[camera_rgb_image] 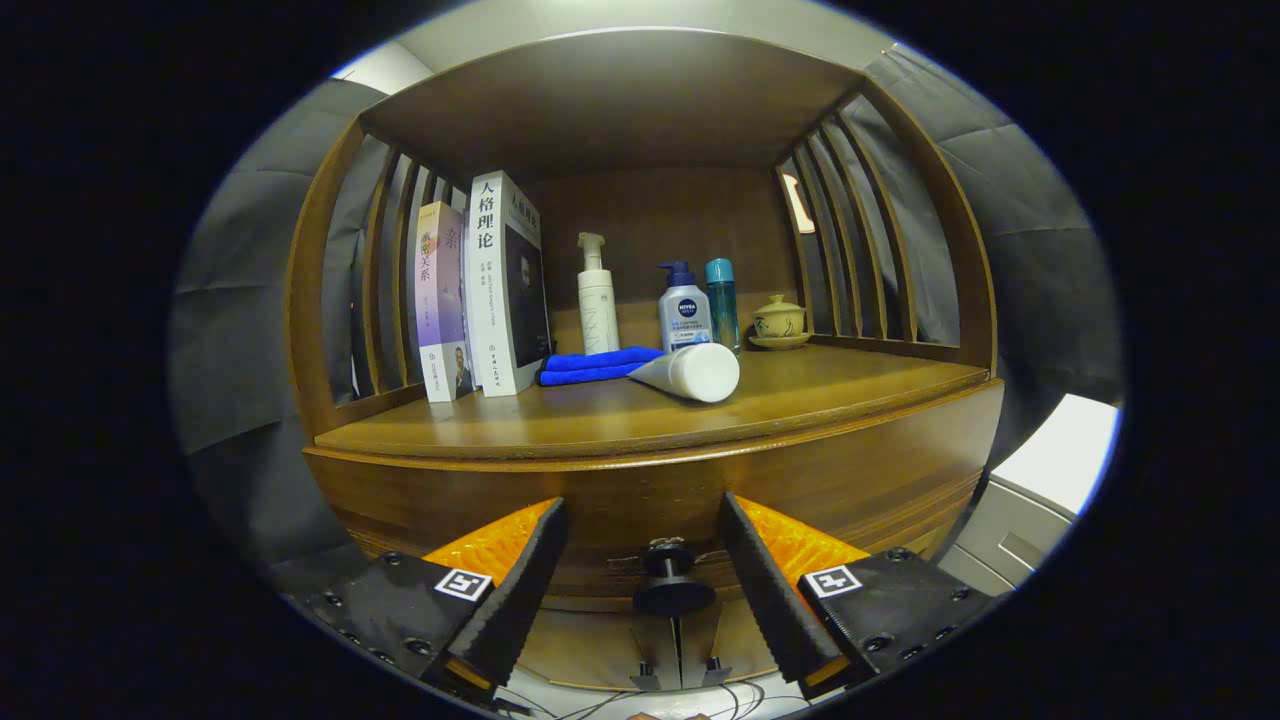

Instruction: Pull open the drawer, take out the items inside it, and place them on the countertop above the cabinet.

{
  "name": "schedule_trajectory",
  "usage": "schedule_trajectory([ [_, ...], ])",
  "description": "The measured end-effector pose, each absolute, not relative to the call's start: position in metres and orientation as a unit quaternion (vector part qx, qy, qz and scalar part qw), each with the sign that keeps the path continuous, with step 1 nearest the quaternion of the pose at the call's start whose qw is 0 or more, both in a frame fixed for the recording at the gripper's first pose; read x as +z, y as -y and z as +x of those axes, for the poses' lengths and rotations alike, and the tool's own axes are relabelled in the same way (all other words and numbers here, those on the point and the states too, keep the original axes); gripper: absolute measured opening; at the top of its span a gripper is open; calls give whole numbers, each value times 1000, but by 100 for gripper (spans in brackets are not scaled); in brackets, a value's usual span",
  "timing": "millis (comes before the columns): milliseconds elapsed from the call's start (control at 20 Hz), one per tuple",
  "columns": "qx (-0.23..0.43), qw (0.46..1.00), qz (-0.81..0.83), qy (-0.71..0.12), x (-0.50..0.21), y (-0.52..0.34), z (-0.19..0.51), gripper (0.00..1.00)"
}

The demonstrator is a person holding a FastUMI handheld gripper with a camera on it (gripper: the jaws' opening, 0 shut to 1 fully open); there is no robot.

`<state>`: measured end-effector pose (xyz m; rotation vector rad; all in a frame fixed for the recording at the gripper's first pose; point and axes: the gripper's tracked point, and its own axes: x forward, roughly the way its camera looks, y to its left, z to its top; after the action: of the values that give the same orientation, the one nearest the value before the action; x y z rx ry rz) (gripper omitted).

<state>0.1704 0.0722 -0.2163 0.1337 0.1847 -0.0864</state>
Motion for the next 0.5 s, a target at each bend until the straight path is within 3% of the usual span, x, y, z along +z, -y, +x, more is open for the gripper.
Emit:
schedule_trajectory([
  [500, -64, 989, 116, -72, -168, -41, 127, 98],
])
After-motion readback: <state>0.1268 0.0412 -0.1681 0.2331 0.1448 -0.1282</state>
